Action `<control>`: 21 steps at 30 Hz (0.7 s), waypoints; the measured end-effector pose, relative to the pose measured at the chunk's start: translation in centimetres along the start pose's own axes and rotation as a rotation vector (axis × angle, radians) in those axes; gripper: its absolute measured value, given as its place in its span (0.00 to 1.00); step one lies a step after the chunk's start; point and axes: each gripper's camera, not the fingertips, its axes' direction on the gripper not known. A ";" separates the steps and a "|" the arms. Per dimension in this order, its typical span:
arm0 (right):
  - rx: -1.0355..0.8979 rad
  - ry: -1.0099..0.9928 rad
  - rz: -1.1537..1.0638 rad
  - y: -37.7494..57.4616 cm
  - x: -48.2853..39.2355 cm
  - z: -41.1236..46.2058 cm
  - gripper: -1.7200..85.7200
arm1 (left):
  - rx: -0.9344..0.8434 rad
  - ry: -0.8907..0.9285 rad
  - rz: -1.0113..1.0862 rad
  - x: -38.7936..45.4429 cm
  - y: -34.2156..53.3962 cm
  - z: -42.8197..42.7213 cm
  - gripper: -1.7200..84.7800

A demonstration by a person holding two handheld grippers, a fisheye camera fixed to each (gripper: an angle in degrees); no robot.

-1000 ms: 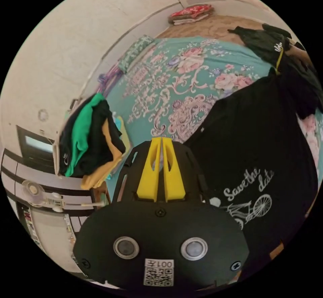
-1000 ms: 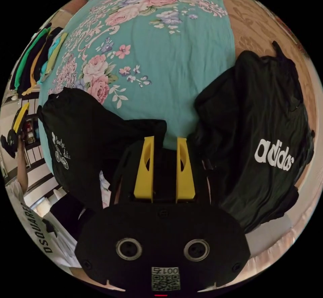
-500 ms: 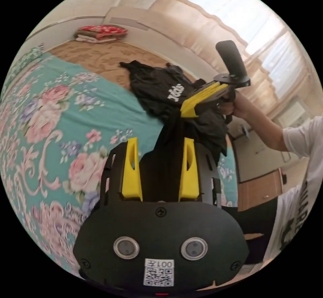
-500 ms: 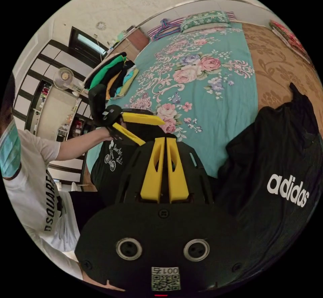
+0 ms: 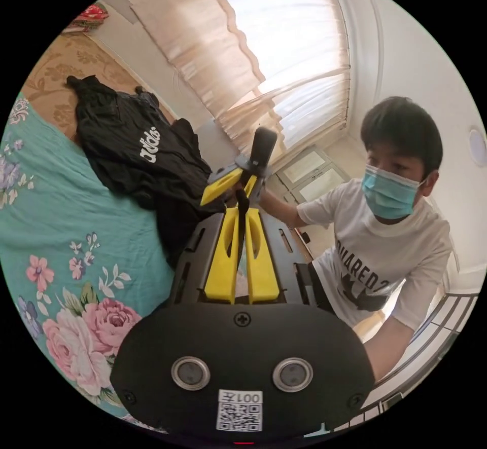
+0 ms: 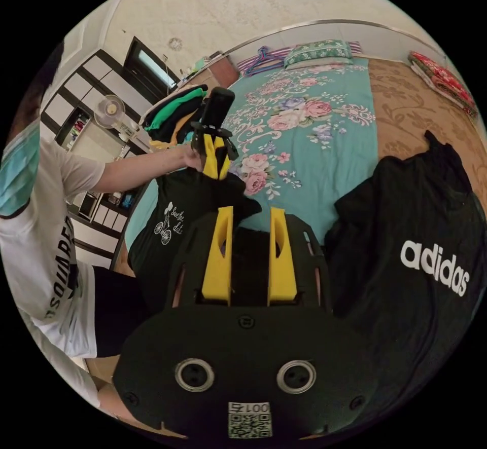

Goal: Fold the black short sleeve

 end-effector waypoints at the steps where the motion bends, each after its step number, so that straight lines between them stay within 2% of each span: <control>1: -0.003 -0.024 0.011 1.0 0.0 1.3 0.15 | 0.034 0.018 0.002 0.0 -0.3 -0.7 0.01; 4: 0.017 -0.093 0.034 2.4 -0.3 5.3 0.15 | 0.075 0.051 0.024 0.3 -1.6 -1.7 0.01; 9: 0.126 -0.247 -0.012 3.7 -0.2 7.9 0.06 | 0.044 0.014 0.021 0.3 -3.7 -2.3 0.03; 12: 0.156 -0.235 -0.006 5.8 -0.5 6.8 0.04 | 0.081 -0.063 -0.047 -0.4 -4.3 -3.4 0.10; 13: 0.151 -0.199 0.007 6.8 -0.7 6.1 0.04 | 0.069 -0.137 -0.092 -0.8 -4.5 -3.5 0.13; 16: 0.110 -0.097 0.072 9.1 -1.0 4.7 0.03 | -0.055 -0.285 -0.169 -2.1 -5.4 -1.8 0.18; 21: 0.008 0.008 0.191 12.2 -1.0 4.8 0.03 | -0.284 -0.375 -0.179 -4.7 -8.0 3.6 0.19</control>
